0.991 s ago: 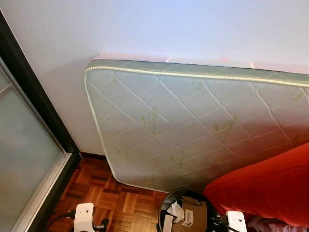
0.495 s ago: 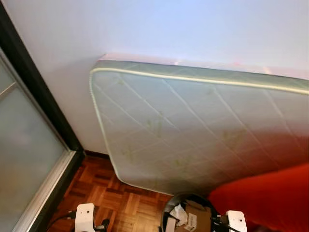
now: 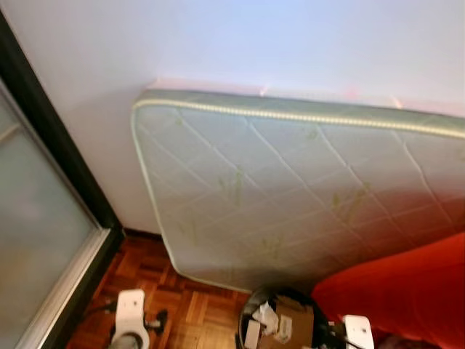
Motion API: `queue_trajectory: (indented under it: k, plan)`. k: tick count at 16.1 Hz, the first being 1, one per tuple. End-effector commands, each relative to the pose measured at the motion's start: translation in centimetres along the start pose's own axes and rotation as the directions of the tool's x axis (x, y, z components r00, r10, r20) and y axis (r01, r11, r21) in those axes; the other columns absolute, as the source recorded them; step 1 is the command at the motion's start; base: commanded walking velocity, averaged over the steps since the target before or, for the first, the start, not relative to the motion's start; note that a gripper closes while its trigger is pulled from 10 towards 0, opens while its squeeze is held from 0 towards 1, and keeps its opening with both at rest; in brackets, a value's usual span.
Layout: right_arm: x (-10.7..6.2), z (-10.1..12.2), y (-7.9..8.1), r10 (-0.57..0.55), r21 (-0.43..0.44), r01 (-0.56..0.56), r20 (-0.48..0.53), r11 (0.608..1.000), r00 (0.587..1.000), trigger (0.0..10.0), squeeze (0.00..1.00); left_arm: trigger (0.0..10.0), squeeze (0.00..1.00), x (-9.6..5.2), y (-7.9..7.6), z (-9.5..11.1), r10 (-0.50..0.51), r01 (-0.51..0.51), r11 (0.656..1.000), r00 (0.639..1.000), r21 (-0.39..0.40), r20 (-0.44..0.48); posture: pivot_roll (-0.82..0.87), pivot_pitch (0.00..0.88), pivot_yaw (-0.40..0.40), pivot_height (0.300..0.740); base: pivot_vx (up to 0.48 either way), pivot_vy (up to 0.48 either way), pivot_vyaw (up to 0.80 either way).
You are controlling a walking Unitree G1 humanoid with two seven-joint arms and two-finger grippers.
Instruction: Clean up the room
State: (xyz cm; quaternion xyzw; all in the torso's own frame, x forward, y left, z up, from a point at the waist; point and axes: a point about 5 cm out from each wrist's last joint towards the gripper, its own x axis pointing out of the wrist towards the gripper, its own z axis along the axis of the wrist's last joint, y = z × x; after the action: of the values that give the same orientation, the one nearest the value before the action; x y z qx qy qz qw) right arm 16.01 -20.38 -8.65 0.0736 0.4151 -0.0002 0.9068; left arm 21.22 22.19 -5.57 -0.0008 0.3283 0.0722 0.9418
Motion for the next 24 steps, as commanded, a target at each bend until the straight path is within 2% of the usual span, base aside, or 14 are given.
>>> queue_trajectory:
  k: [1, 4, 6, 7, 8, 10, 12, 14, 15, 22, 24]
  plan:
    - [-0.1, 0.1, -0.2, -0.018, 0.022, 0.018, 0.022, 1.0, 1.0, 10.0, 0.0, 10.0, 0.0, 0.2, 0.5, 1.2, 0.017, -0.016, 1.0, 0.998, -0.014, 0.062, 0.16, 0.066, -0.022, 0.74, 0.0, 0.0, 0.0]
    - [-0.1, 0.3, -0.2, -0.014, 0.028, 0.013, 0.045, 1.0, 0.999, 10.0, 0.0, 10.0, 0.0, 0.6, 0.4, 4.0, 0.018, -0.013, 1.0, 0.977, -0.023, 0.211, 0.16, 0.07, -0.023, 0.74, 0.0, 0.0, 0.0]
    - [-0.1, 0.5, -0.3, -0.008, 0.02, 0.007, 0.064, 1.0, 0.998, 10.0, 0.0, 10.0, 0.0, 0.6, -0.1, 6.2, 0.014, -0.006, 1.0, 0.945, -0.028, 0.326, 0.16, 0.073, -0.024, 0.74, 0.0, 0.0, 0.0]
    - [1.5, 6.3, 2.8, 0.077, -0.03, -0.072, 0.264, 0.997, 0.962, 10.0, 0.0, 10.0, 0.0, 0.6, -0.2, 7.0, 0.015, -0.003, 0.999, 0.931, -0.033, 0.364, 0.16, 0.077, -0.024, 0.74, 0.0, 0.0, 0.0]
    - [1.9, 10.2, 4.9, 0.129, -0.066, -0.112, 0.395, 0.991, 0.909, 10.0, 0.0, 10.0, 0.0, 0.5, -0.3, 7.6, 0.013, 0.001, 0.999, 0.916, -0.033, 0.402, 0.16, 0.077, -0.024, 0.74, 0.0, 0.0, 0.0]
    - [1.6, 11.1, 4.9, 0.124, -0.065, -0.106, 0.461, 0.992, 0.879, 10.0, 0.0, 10.0, 0.0, 0.3, -0.7, 8.7, -0.005, 0.019, 0.999, 0.886, -0.026, 0.464, 0.16, 0.081, -0.024, 0.74, 0.0, 0.0, 0.0]
    - [1.5, 11.3, 4.8, 0.125, -0.065, -0.107, 0.48, 0.992, 0.868, 10.0, 0.0, 10.0, 0.0, 0.1, -1.1, 9.3, -0.019, 0.038, 0.999, 0.866, -0.028, 0.499, 0.16, 0.085, -0.022, 0.74, 0.0, 0.0, 0.0]
    - [1.6, 10.8, 4.9, 0.135, -0.073, -0.114, 0.452, 0.991, 0.882, 10.0, 0.0, 10.0, 0.0, 0.1, -1.4, 9.6, -0.031, 0.05, 0.998, 0.859, -0.025, 0.511, 0.16, 0.084, -0.023, 0.74, 0.0, 0.0, 0.0]
    - [1.7, 10.0, 4.8, 0.125, -0.076, -0.103, 0.415, 0.992, 0.901, 10.0, 0.0, 10.0, 0.0, 0.1, -1.6, 9.8, -0.04, 0.057, 0.998, 0.855, -0.017, 0.518, 0.16, 0.078, -0.025, 0.74, 0.0, 0.0, 0.0]
    - [1.8, 8.7, 4.6, 0.121, -0.097, -0.093, 0.35, 0.991, 0.929, 10.0, 0.0, 10.0, 0.0, 0.0, -1.7, 9.5, -0.052, 0.068, 0.998, 0.857, -0.013, 0.512, 0.16, 0.063, -0.027, 0.74, 0.0, 0.0, 0.0]
    - [1.9, 8.5, 4.6, 0.122, -0.105, -0.092, 0.331, 0.99, 0.936, 10.0, 0.0, 10.0, 0.0, 0.0, -1.8, 9.7, -0.059, 0.074, 0.997, 0.856, -0.008, 0.514, 0.16, 0.064, -0.028, 0.716, 0.0, 0.0, 0.0]
